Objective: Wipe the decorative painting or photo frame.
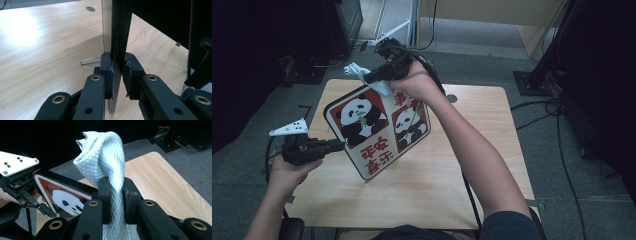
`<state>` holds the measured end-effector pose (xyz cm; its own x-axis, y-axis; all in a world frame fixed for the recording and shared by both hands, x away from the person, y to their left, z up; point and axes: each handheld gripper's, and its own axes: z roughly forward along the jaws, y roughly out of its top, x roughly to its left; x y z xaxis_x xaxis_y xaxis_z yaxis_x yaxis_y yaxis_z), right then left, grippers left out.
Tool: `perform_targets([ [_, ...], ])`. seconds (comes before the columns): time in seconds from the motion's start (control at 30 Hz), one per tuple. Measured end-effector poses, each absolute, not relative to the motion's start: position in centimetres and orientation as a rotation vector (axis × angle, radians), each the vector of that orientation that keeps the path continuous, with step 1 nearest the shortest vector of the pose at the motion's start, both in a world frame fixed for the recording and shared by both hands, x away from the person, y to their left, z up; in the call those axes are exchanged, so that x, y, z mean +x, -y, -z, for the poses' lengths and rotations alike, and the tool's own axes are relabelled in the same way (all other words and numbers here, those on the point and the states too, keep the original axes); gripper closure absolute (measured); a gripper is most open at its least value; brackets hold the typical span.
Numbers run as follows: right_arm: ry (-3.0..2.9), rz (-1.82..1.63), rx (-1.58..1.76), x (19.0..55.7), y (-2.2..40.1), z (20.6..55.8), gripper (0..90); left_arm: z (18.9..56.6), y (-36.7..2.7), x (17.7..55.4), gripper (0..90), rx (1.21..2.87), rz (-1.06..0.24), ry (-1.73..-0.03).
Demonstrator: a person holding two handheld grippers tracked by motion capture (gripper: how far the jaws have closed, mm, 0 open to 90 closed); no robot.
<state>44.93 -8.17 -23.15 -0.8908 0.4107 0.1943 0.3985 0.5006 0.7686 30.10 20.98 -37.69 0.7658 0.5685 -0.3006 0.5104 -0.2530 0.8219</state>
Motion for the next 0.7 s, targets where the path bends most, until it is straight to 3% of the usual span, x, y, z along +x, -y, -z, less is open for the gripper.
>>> perform_targets([
  [0.7,-2.687,-1.452,0.779,46.6,10.8,23.6,79.6,37.7,-21.1,30.3,79.3,1.907,-0.072,-0.828],
])
